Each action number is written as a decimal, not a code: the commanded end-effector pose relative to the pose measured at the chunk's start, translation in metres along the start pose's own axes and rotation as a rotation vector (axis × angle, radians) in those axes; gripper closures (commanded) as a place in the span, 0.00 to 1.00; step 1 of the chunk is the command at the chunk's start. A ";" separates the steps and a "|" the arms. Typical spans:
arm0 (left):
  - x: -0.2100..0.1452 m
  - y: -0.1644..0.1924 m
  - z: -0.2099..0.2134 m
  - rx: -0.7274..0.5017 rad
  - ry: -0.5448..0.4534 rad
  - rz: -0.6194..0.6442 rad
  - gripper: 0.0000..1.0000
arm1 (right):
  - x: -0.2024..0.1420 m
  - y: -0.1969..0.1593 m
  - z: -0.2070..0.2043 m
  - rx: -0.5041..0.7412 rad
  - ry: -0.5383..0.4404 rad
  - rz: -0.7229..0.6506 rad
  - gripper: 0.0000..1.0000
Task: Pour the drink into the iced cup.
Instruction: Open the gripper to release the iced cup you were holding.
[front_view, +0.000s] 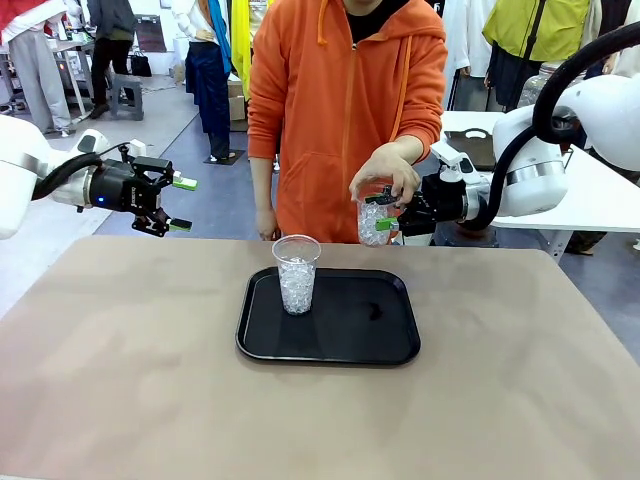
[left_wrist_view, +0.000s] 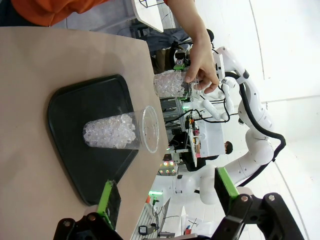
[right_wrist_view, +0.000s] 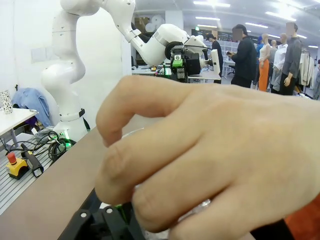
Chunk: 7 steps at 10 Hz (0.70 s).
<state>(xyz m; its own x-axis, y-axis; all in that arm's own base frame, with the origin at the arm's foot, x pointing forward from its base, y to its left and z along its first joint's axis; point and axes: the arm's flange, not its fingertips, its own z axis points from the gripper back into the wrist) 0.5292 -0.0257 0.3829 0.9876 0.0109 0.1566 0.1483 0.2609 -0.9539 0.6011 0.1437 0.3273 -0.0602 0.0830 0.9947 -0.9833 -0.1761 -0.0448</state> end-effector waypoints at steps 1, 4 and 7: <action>0.000 -0.001 0.001 -0.009 -0.002 -0.003 0.00 | 0.003 0.002 -0.001 -0.002 -0.002 0.012 0.18; 0.000 -0.001 0.001 -0.009 -0.002 -0.003 0.00 | -0.001 0.002 0.006 -0.006 -0.013 -0.025 0.00; 0.000 -0.001 0.001 -0.009 -0.002 -0.003 0.00 | -0.003 0.012 0.031 -0.049 -0.002 -0.034 0.00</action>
<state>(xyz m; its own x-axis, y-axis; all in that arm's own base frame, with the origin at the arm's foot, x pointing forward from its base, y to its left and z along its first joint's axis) 0.5292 -0.0257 0.3829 0.9876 0.0110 0.1566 0.1483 0.2609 -0.9539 0.6035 0.1191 0.3240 -0.0445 0.0850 0.9954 -0.9898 -0.1390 -0.0324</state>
